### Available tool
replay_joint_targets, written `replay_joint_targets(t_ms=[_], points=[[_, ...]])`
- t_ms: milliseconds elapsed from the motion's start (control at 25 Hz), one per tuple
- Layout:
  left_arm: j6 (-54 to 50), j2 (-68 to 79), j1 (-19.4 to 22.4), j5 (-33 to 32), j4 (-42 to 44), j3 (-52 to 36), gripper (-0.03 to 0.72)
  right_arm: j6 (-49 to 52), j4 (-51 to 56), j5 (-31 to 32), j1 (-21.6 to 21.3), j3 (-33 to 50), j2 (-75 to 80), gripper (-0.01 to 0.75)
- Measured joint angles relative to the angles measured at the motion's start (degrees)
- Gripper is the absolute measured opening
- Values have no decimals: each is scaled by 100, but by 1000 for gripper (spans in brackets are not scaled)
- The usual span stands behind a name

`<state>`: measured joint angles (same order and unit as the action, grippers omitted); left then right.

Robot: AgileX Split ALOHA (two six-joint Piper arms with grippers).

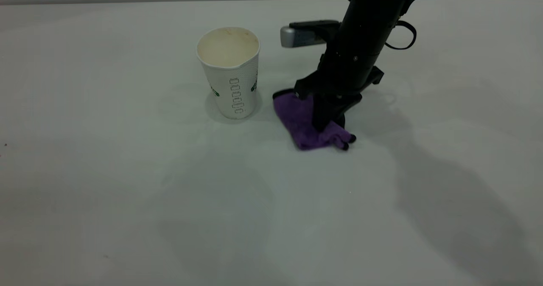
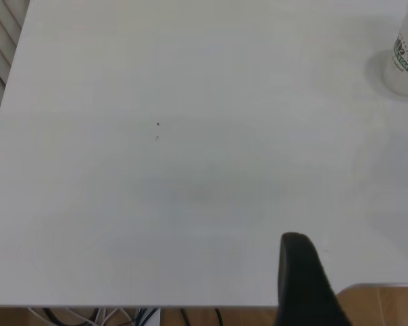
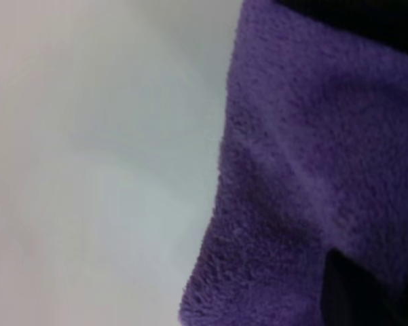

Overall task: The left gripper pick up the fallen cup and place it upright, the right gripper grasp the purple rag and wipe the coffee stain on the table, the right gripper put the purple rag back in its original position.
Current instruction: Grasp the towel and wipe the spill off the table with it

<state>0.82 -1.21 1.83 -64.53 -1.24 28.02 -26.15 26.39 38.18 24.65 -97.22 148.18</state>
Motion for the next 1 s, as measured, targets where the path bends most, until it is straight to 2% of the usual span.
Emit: replay_joint_targets(t_ms=[280,440,800,1000], points=[[0,0,0,0,0,0,438,854,-932,-982,-144,0,-36,56],[0,0,0,0,0,0,438,1455,-1657,-1025,-504,-12,-55,56],[0,0,0,0,0,0,438,2222,-2248,245,-1498,-40,-93,64],[0,0,0,0,0,0,438,1835,-2192,1094,-1638,-46,-93,64]])
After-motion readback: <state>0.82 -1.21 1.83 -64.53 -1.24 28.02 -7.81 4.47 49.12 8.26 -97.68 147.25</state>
